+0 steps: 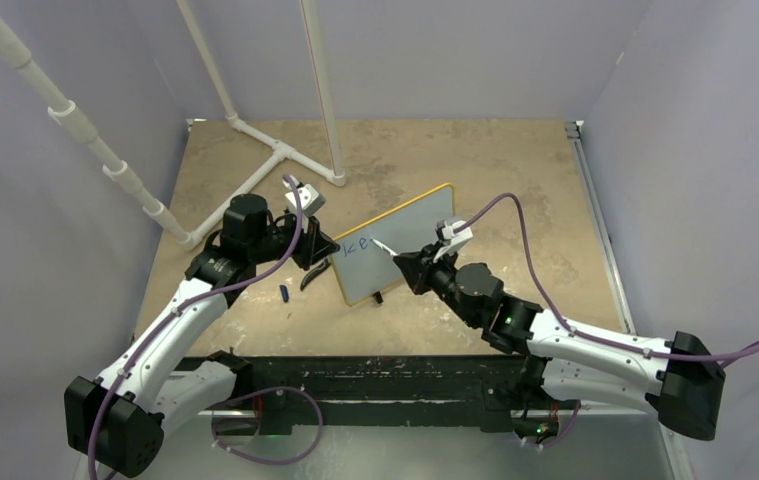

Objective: Write a sentence on the whiteboard

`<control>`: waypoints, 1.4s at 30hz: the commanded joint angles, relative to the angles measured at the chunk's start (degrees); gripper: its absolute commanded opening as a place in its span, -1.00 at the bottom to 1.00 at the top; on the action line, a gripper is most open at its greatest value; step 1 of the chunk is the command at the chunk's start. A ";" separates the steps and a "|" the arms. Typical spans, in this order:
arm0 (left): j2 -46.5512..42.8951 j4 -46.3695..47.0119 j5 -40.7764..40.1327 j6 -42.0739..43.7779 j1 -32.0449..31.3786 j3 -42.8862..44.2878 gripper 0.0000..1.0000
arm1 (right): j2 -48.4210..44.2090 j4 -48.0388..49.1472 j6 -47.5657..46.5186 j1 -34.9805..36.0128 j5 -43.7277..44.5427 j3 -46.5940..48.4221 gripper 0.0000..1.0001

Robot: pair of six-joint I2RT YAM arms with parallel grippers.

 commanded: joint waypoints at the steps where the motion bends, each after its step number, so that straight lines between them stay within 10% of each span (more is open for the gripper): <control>1: -1.06 1.68 0.36 1.26 0.06 -0.07 -1.00 | -1.41 0.41 0.77 -0.27 4.64 0.92 -1.00; 42: -1.16 1.80 0.45 1.12 0.05 0.00 -1.00 | 0.85 0.48 1.03 -0.27 0.29 -0.59 -1.00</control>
